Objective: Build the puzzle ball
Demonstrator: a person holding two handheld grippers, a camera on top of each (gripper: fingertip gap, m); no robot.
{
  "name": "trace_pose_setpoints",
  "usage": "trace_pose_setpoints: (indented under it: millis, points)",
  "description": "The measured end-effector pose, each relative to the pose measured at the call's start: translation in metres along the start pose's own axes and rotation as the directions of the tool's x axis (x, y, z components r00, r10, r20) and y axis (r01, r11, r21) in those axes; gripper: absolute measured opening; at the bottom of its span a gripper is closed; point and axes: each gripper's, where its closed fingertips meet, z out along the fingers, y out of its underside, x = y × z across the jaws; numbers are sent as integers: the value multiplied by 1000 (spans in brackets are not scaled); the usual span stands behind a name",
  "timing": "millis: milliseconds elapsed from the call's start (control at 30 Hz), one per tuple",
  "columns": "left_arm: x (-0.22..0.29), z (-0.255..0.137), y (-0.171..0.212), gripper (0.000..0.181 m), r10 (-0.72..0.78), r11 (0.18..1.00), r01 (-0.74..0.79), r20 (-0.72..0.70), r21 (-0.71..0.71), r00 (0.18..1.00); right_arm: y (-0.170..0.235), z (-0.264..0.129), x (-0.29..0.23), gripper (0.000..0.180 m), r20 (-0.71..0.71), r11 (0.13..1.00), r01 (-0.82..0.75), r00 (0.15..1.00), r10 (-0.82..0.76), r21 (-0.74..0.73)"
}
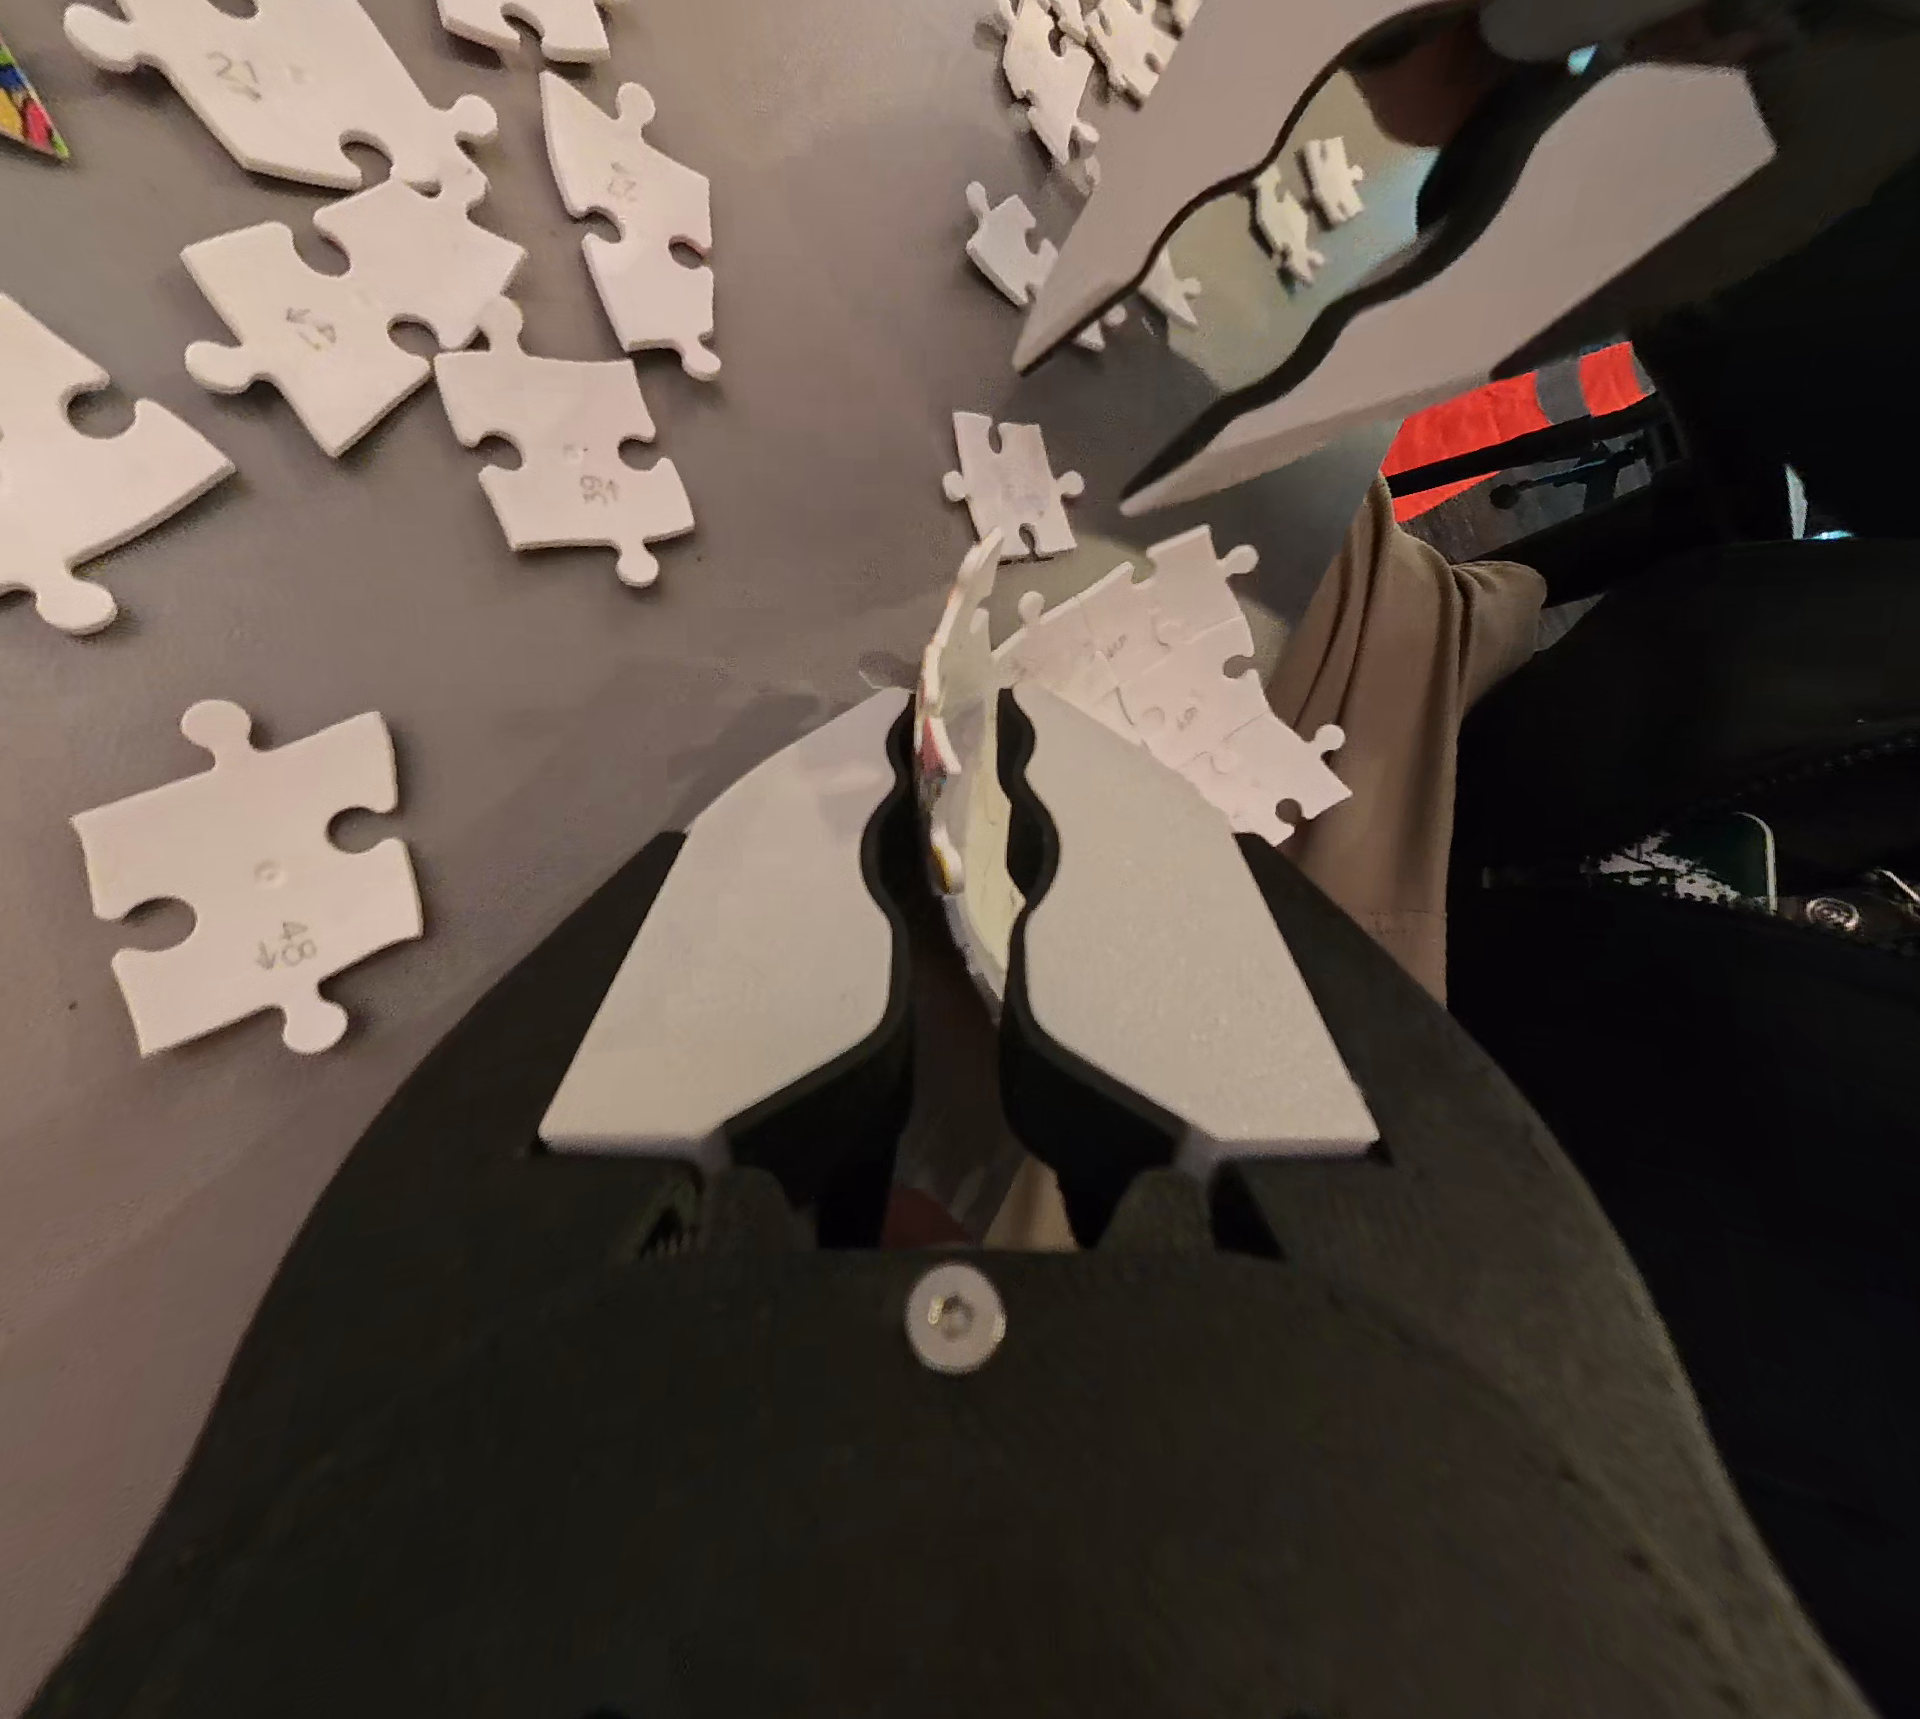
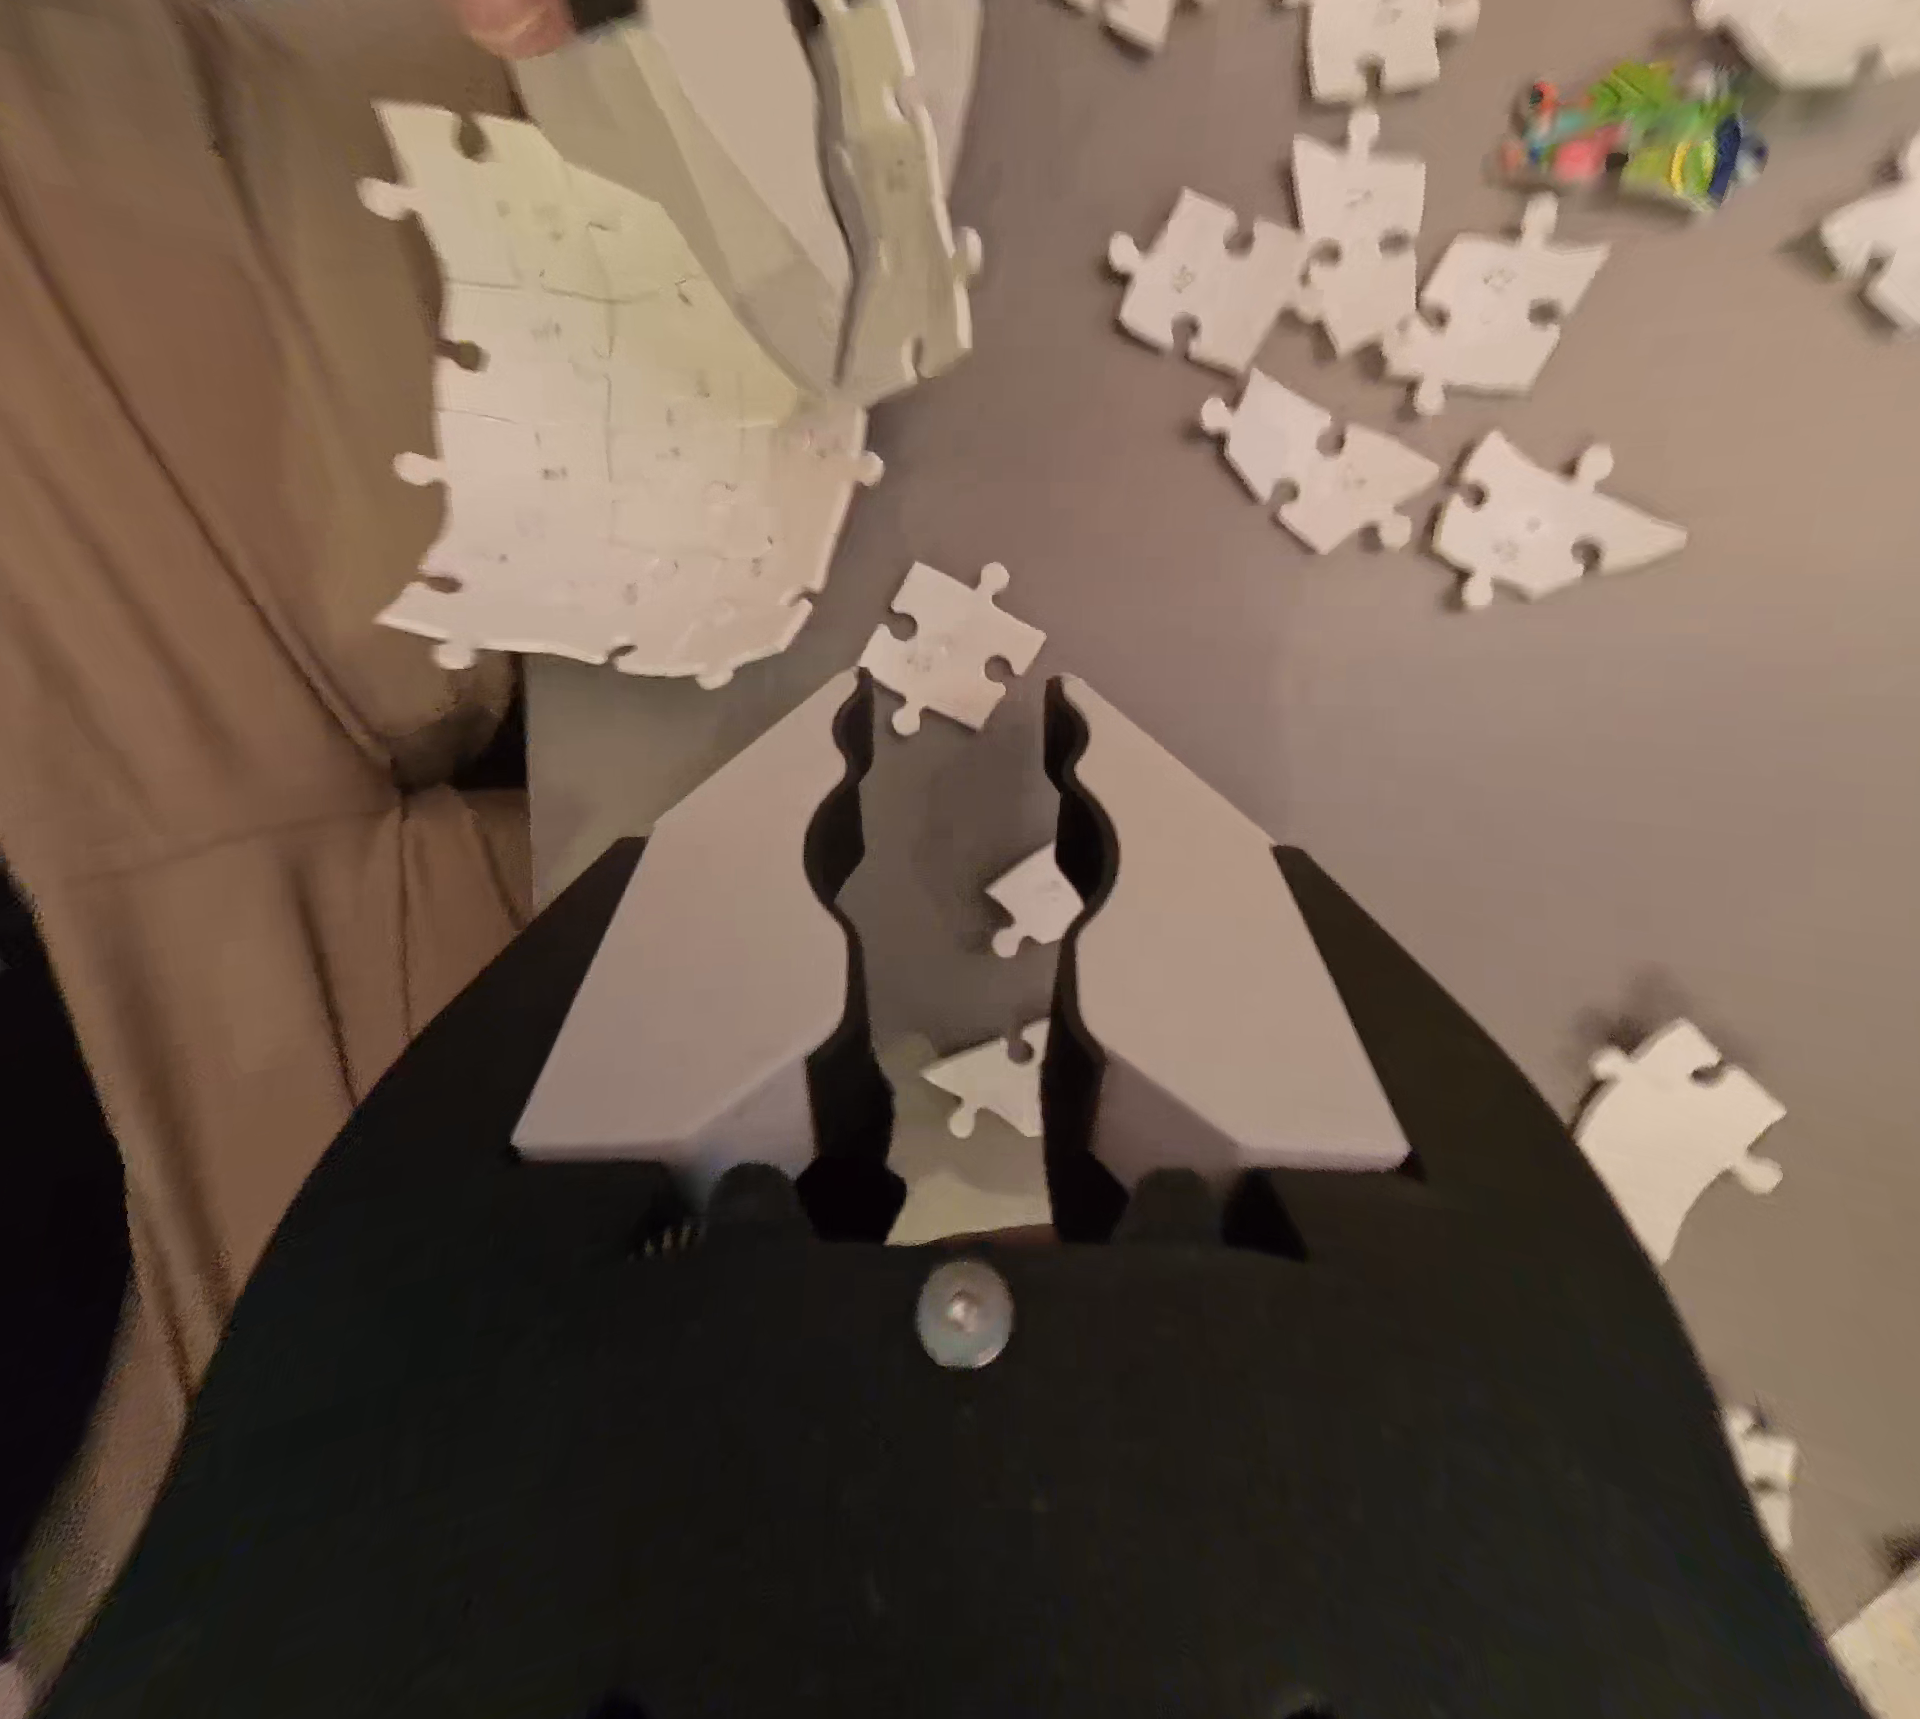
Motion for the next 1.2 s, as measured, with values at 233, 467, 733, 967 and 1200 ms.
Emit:
trace_pose_setpoints:
  millis: [233,467,733,967,1200]
  points:
    - [1,-1,3,12,2,1000,-2,-4,-10,1000,6,10,7,17,-140,993,-119,983,118,3]
    - [1,-2,2,13,2,1000,-2,-1,-6,1000,5,11,6,16,-155,991,-129,979,131,25]
    - [0,-4,0,14,5,1000,-5,4,8,1000,-1,3,12,16,-202,996,-73,976,81,45]
    - [1,-1,-2,18,13,1000,-13,-6,13,1000,-27,-10,-8,15,-209,989,146,969,-135,39]
    - [3,2,-6,17,8,1000,-7,-25,24,1000,-23,1,-9,15,-222,977,202,952,-212,-66]
